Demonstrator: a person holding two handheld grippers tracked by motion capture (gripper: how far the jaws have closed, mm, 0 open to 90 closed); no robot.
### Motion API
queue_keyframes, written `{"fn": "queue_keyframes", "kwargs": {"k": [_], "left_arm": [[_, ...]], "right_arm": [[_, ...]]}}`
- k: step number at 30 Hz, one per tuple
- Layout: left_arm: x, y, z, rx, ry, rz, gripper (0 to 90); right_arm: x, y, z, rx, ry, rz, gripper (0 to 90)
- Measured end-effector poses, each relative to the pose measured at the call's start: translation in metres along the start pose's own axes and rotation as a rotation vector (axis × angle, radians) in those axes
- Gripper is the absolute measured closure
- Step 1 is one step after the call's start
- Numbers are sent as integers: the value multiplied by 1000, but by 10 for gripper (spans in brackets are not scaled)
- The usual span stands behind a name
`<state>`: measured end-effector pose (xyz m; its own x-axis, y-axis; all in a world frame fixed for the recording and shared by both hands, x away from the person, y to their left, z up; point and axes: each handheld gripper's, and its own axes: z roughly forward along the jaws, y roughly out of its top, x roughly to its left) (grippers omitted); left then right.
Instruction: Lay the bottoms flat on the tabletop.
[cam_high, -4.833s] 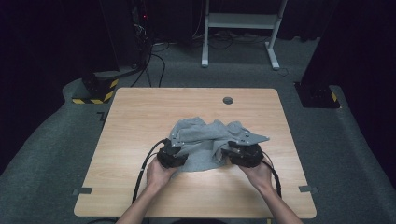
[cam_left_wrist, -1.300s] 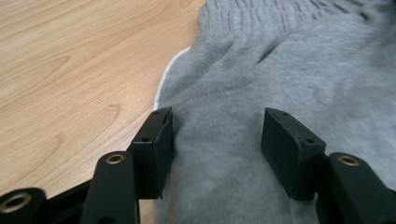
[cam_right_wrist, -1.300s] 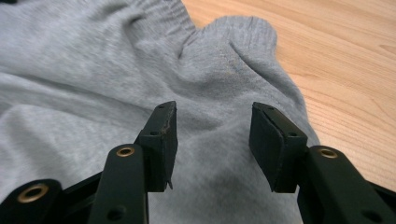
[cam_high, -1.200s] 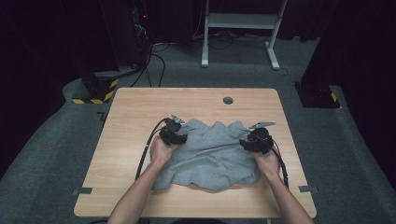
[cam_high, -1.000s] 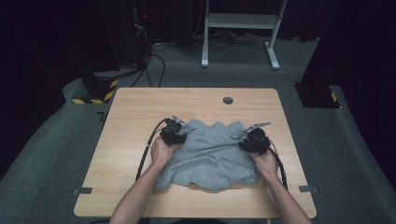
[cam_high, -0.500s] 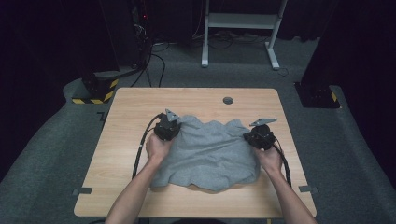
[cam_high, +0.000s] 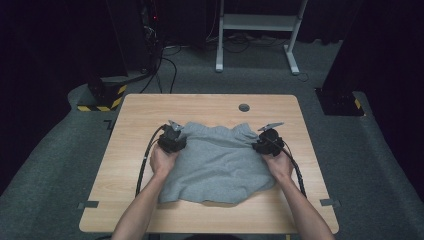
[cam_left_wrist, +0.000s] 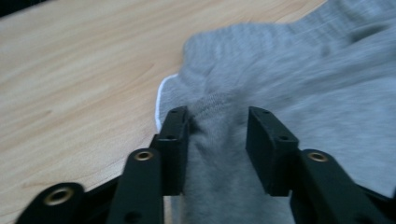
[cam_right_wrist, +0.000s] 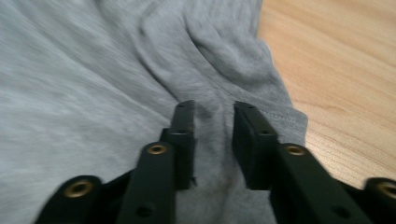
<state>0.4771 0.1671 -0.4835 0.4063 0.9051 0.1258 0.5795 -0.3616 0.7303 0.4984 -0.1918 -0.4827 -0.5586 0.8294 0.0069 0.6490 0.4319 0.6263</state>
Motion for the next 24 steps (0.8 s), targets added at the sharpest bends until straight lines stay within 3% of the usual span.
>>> {"fn": "queue_keyframes", "kwargs": {"k": [1, 2, 3, 4, 6, 8, 11, 15, 18, 24], "left_arm": [[0, 0, 0, 0, 0, 0, 558], [-2, 0, -6, -13, -25, 2, 558], [-9, -1, -16, -21, -81, -16, 519], [-9, -1, -16, -21, -81, -16, 514], [-23, -9, -27, -27, -136, 16, 497], [-27, -12, -30, -25, -156, 22, 488], [-41, -29, -36, -8, -200, 26, 475], [-50, -42, -39, 16, -183, 35, 475], [-54, -53, -40, 14, -182, 20, 475], [-51, -66, -35, 18, -169, -16, 461]], "right_arm": [[0, 0, 0, 0, 0, 0, 652], [1, -1, -7, -23, 13, 0, 630], [5, -5, -22, -74, 39, 3, 594], [5, -5, -22, -74, 39, 3, 594], [14, -19, -38, -99, 70, -5, 564], [18, -25, -41, -93, 78, -14, 555], [28, -49, -50, -80, 96, -31, 530], [38, -70, -56, -82, 87, -68, 513], [42, -75, -56, -73, 81, -87, 508], [41, -77, -41, -17, 76, -73, 523]]}}
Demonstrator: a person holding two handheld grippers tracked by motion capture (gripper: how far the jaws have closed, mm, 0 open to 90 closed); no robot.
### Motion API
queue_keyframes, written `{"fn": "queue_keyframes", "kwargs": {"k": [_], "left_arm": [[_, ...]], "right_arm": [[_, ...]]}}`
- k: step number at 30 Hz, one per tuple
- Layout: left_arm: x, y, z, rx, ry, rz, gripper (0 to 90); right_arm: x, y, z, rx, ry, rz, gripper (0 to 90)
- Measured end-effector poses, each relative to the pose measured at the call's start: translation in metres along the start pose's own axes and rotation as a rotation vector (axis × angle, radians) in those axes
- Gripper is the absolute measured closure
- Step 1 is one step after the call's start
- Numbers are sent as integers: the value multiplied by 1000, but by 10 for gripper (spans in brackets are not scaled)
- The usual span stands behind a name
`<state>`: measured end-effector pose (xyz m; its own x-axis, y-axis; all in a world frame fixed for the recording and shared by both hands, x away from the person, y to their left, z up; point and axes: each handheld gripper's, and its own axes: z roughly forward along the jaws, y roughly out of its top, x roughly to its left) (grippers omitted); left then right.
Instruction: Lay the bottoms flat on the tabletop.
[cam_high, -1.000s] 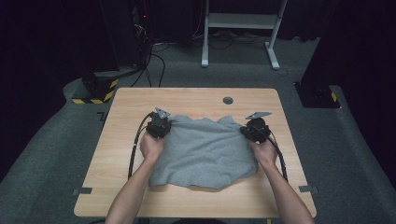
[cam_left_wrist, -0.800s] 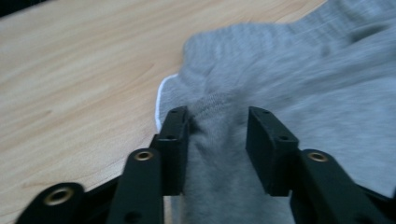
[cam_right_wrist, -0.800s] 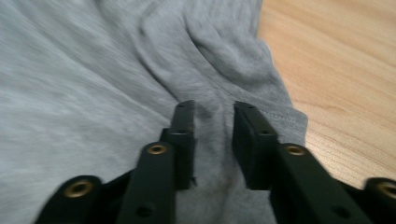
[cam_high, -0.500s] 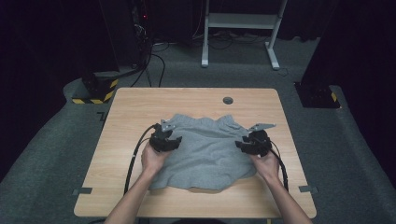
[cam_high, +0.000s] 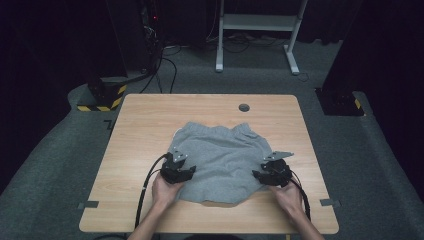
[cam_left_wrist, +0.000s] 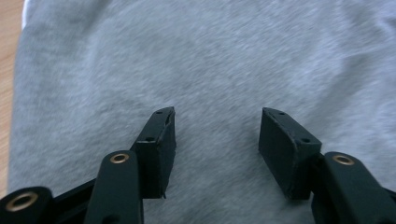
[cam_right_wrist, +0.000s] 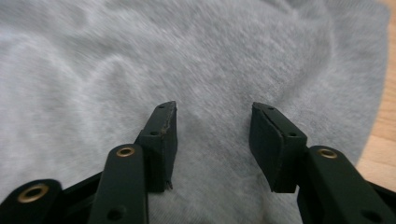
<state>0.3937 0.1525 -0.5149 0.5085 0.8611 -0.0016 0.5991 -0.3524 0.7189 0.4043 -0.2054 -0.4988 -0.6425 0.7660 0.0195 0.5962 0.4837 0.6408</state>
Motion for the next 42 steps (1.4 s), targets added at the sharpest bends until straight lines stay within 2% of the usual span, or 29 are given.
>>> {"fn": "queue_keyframes", "kwargs": {"k": [4, 6, 7, 8, 12, 14, 18, 24, 26, 27, 28, 30, 32, 34, 36, 38, 39, 40, 42], "left_arm": [[2, -1, 5, -10, 12, -3, 448], [2, -3, 8, -35, 25, 5, 439], [3, -5, 10, -55, 28, 3, 436], [4, -5, 10, -61, 33, -7, 440], [4, -4, 11, -62, 42, -14, 438], [4, -4, 11, -61, 44, -8, 437], [3, -4, 11, -62, 46, -6, 436], [2, -4, 11, -62, 49, -11, 435], [2, -4, 11, -62, 50, -8, 435], [2, -4, 11, -63, 50, -8, 435], [2, -4, 11, -63, 50, -7, 435], [2, -4, 11, -63, 50, -7, 434], [2, -4, 11, -64, 53, -8, 435], [2, -4, 12, -64, 58, -12, 435], [2, -3, 12, -63, 60, -13, 435], [2, -3, 12, -63, 58, -14, 435], [2, -3, 12, -63, 58, -14, 435], [2, -3, 12, -61, 57, -14, 435], [2, -3, 12, -63, 58, -14, 435]], "right_arm": [[2, 0, 10, 22, -33, -28, 578], [3, 0, 10, 22, -53, -52, 660], [3, 0, 10, 23, -53, -54, 707], [2, 0, 10, 27, -56, -70, 798], [1, 5, 7, 36, -32, -92, 883], [0, 6, 6, 28, -24, -86, 887], [-5, 17, -6, -25, 5, -60, 889], [-7, 50, -20, -83, 12, -75, 889], [-8, 61, -17, -88, 14, -78, 890], [-9, 70, -8, -82, 15, -78, 890], [-9, 70, -8, -82, 15, -78, 890], [-11, 77, 5, -63, 18, -74, 890], [-13, 79, 21, -30, 21, -56, 886], [-15, 75, 38, 26, 16, -23, 877], [-17, 68, 49, 72, 24, 6, 828], [-15, 64, 47, 63, 34, 32, 748], [-12, 62, 37, 33, 20, 33, 679], [-12, 62, 37, 33, 20, 33, 679], [-9, 61, 22, -9, 5, 34, 649]]}}
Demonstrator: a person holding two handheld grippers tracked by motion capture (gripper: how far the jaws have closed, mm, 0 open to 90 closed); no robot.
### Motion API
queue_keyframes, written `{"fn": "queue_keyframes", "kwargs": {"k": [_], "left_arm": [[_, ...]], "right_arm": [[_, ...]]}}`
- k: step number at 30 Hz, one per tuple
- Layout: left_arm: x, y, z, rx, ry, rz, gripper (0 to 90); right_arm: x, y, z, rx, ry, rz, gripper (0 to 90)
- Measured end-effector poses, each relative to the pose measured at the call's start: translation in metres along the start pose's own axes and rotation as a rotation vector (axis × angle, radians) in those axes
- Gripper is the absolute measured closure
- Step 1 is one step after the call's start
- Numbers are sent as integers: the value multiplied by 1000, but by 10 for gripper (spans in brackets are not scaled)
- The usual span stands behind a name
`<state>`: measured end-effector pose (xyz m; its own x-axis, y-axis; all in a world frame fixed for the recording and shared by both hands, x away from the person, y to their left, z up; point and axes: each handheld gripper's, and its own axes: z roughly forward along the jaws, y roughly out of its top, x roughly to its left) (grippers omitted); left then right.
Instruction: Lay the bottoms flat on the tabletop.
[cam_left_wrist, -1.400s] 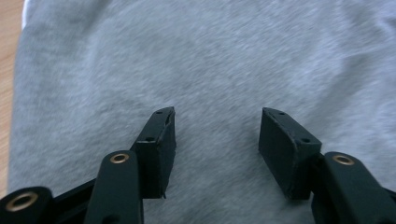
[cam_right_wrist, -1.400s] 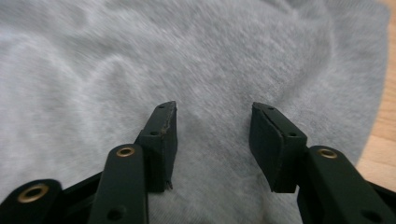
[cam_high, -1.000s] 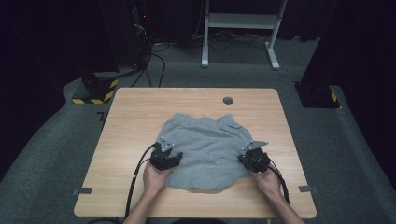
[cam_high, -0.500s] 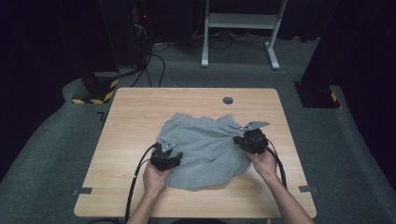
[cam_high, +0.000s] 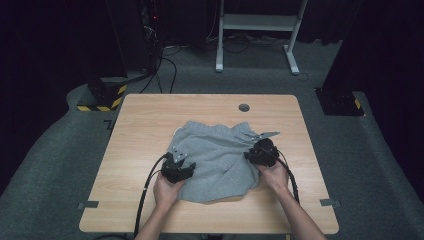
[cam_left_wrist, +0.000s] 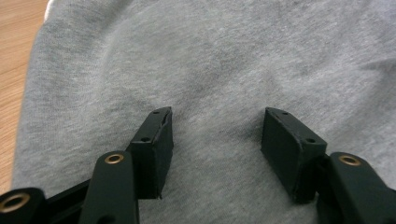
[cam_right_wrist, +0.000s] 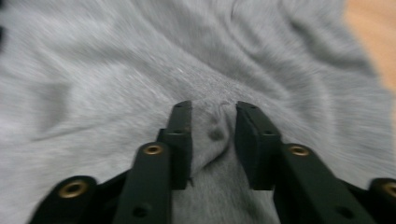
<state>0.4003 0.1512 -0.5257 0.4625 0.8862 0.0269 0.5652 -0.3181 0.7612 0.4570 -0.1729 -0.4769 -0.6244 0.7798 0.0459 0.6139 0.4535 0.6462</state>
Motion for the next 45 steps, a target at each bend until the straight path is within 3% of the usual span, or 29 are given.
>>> {"fn": "queue_keyframes", "kwargs": {"k": [4, 6, 10, 12, 15, 16, 20, 21, 24, 26, 31, 36, 40, 45], "left_arm": [[0, 0, 0, -1, 3, 2, 435], [0, 0, 0, -1, 3, 2, 435], [-1, 0, 0, -1, 5, 3, 435], [-1, 0, 0, -1, 8, 6, 434], [0, 0, 0, -1, 3, 1, 434], [0, 0, 0, -1, 3, 1, 434], [-1, 0, 0, 0, 5, 4, 434], [0, 0, 0, 0, 5, 5, 434], [-1, 0, 0, 0, 6, 4, 434], [-1, 0, 0, -1, 6, 2, 434], [0, 0, 0, 0, 5, 4, 434], [0, 0, 0, -1, 4, 2, 434], [0, 0, 0, -1, 4, 1, 434], [0, 0, 0, 0, 8, -6, 446]], "right_arm": [[7, -4, -40, -105, -19, -15, 623], [10, -11, -59, -150, -6, -29, 623], [23, -32, -75, -142, 8, -81, 618], [33, -47, -74, -106, 30, -106, 591], [38, -57, -66, -70, 14, -124, 552], [37, -65, -53, -46, 10, -90, 485], [34, -69, -36, -16, -7, -63, 462], [34, -69, -30, 5, -8, -60, 488], [34, -68, -21, 43, 7, -94, 755], [33, -63, -26, 41, 44, -107, 836], [31, -49, -38, -6, 53, -119, 839], [28, -17, -42, -50, 67, -106, 834], [32, 10, -27, -38, 67, -134, 843], [37, 34, 12, 2, 64, -141, 864]]}}
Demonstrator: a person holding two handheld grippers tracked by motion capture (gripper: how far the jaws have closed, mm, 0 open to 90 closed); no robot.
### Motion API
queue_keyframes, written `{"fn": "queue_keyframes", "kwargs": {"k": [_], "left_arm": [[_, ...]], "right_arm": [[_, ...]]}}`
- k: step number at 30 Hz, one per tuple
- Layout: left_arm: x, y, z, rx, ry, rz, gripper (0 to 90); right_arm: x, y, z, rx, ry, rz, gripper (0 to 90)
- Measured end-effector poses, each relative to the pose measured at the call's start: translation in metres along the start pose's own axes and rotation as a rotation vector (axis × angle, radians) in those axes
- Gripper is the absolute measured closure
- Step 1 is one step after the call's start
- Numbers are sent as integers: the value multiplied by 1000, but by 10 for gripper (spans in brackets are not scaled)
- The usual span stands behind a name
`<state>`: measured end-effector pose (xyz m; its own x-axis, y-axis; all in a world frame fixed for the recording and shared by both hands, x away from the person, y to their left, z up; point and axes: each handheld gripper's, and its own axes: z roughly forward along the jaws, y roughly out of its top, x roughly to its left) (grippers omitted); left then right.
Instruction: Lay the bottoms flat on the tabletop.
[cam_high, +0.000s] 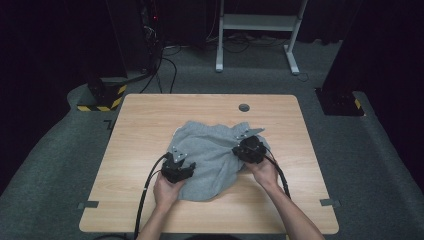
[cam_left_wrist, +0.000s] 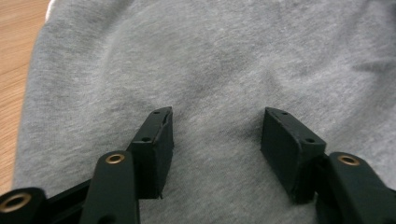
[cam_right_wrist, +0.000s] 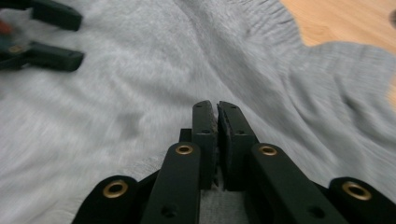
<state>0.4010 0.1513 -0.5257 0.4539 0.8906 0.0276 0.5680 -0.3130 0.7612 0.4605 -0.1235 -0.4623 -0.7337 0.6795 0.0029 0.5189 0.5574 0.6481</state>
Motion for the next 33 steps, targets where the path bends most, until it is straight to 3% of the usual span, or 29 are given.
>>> {"fn": "queue_keyframes", "kwargs": {"k": [3, 6, 11, 12, 13, 22, 24, 28, 29, 33], "left_arm": [[0, 0, 0, 0, 2, -2, 451], [0, 0, 0, 0, 2, -1, 451], [0, 0, 1, 0, 5, -5, 453], [0, 0, 1, 0, 6, -5, 454], [0, 1, 1, 1, 5, -5, 454], [0, 1, 1, 1, 7, -4, 455], [0, 1, 0, 2, 7, 0, 455], [0, 1, 0, 2, 7, 0, 455], [0, 1, 1, 1, 7, -4, 455], [-2, 2, 3, 1, 33, -1, 443]], "right_arm": [[2, 5, 27, 69, 1, -22, 868], [4, 5, 40, 97, 21, -24, 859], [6, 4, 22, 30, 39, -15, 727], [7, 3, 16, 16, 39, -4, 720], [9, 0, 5, -12, 36, -26, 715], [12, -23, -24, -53, 18, -36, 704], [13, -27, -22, -30, 13, -53, 734], [10, -30, 0, 59, 38, -61, 855], [5, -29, 8, 64, 63, -33, 871], [4, -22, 12, 54, 67, -32, 879]]}}
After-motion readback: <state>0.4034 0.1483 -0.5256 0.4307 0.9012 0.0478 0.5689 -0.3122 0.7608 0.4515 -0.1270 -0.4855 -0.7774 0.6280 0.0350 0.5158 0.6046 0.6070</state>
